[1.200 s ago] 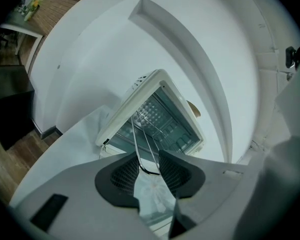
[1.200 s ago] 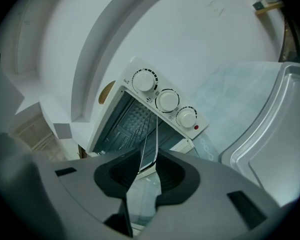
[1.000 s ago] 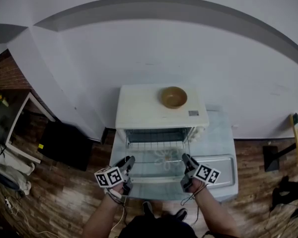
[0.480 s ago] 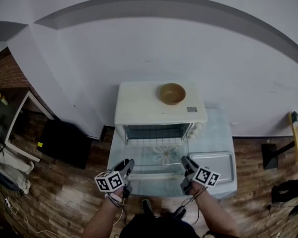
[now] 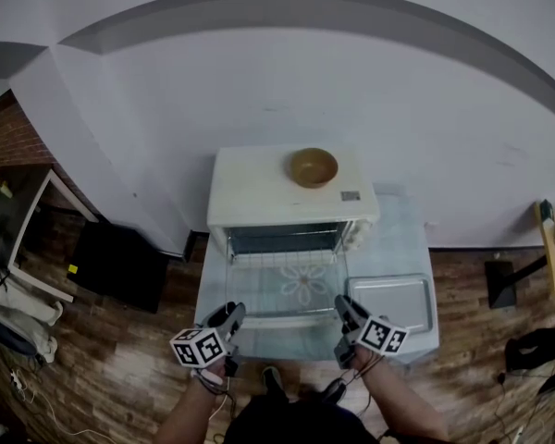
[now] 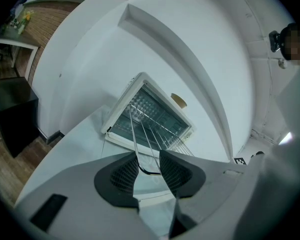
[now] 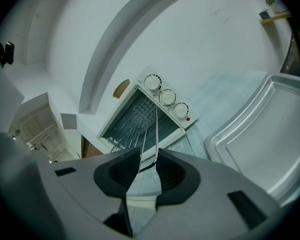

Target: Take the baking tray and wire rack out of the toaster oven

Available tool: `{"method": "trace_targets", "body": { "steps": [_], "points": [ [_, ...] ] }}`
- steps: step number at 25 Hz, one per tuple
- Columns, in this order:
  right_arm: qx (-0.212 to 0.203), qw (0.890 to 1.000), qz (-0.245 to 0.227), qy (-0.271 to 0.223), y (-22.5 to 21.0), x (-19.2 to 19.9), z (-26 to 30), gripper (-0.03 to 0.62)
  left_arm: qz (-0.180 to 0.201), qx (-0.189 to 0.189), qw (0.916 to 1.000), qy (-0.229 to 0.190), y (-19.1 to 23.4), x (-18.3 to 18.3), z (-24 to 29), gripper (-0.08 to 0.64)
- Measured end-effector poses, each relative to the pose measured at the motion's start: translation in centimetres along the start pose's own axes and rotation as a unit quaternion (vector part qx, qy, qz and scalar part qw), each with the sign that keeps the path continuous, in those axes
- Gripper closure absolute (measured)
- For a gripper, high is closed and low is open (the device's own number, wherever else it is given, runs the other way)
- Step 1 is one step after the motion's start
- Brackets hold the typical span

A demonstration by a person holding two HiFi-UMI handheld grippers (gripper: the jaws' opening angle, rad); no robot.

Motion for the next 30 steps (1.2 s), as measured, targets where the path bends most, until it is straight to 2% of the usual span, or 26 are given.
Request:
{"method": "trace_targets", "body": {
  "steps": [11, 19, 23, 30],
  "points": [
    [0.015, 1.0, -0.021, 0.003, -0.9, 0.0, -4.2, 0.486, 0.016, -0.015, 0.9997, 0.005, -3.0, 2.6, -1.5, 0.428],
    [0.021, 1.0, 0.001, -0.005, -4.8, -0.9, -8.8, 0.483, 0.023, -0.005, 0.9993, 0.029, -7.1, 6.2, 0.7, 0.426],
    [0.033, 0.999, -0.007, -0.009, -7.0, -1.7, -11.5, 0.483, 0.029, -0.001, 0.9986, 0.045, -9.3, 8.7, 2.2, 0.423],
    [0.075, 0.997, -0.007, -0.017, -11.6, -3.3, -16.3, 0.48, 0.044, -0.002, 0.9965, 0.071, -13.5, 12.8, 5.2, 0.42]
  ]
}}
Point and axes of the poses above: the fingertips, and each gripper's own axes: z forward along the fingers, y to its left, x out of its underside, the point moved 6 cm from there along -z, backward along the fingers, and after that the axes turned 1 degree about -y, right-handed, at the moved point
